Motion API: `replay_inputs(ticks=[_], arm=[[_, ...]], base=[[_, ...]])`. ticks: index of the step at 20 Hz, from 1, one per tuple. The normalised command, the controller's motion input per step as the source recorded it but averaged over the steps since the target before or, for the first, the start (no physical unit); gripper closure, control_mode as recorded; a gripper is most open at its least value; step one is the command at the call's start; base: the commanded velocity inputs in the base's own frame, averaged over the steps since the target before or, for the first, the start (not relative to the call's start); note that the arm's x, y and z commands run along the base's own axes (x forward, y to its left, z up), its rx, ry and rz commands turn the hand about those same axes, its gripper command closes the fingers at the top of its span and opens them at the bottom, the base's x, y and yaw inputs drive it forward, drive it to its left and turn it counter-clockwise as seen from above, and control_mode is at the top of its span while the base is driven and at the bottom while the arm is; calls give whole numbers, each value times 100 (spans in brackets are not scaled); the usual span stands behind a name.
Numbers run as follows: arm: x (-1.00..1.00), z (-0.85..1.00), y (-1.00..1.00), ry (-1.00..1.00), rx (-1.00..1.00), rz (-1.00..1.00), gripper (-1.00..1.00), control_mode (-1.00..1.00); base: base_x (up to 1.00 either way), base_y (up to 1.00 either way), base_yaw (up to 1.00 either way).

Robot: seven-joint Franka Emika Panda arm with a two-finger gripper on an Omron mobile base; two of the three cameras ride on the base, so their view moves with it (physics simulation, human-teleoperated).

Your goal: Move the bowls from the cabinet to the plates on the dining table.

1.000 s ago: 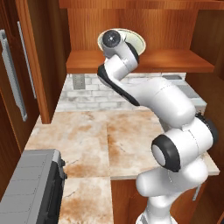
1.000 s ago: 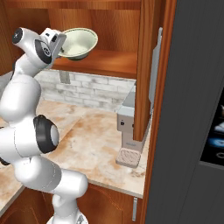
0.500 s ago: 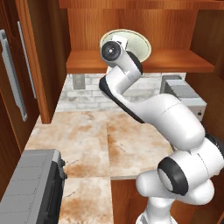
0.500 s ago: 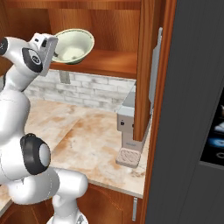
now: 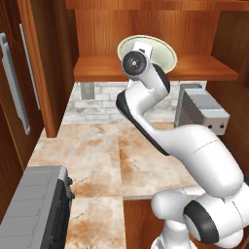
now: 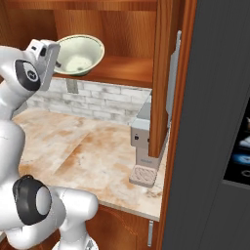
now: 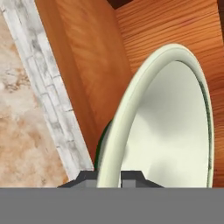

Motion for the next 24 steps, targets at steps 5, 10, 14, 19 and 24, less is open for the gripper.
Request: replay_inputs(ticks=[5,10,14,19,24], arm=[[-60,23,-15,1,0,0,100,-100],[-60,21,-14,3,0,0,100,-100],[-54,25,-15,7,0,0,100,-100],[-48,17,-15,8,0,1,100,-100],[-46,10,-15,7,0,3,100,-100]], base=[[0,0,0],[0,0,0],[0,0,0],[0,0,0],[0,0,0]])
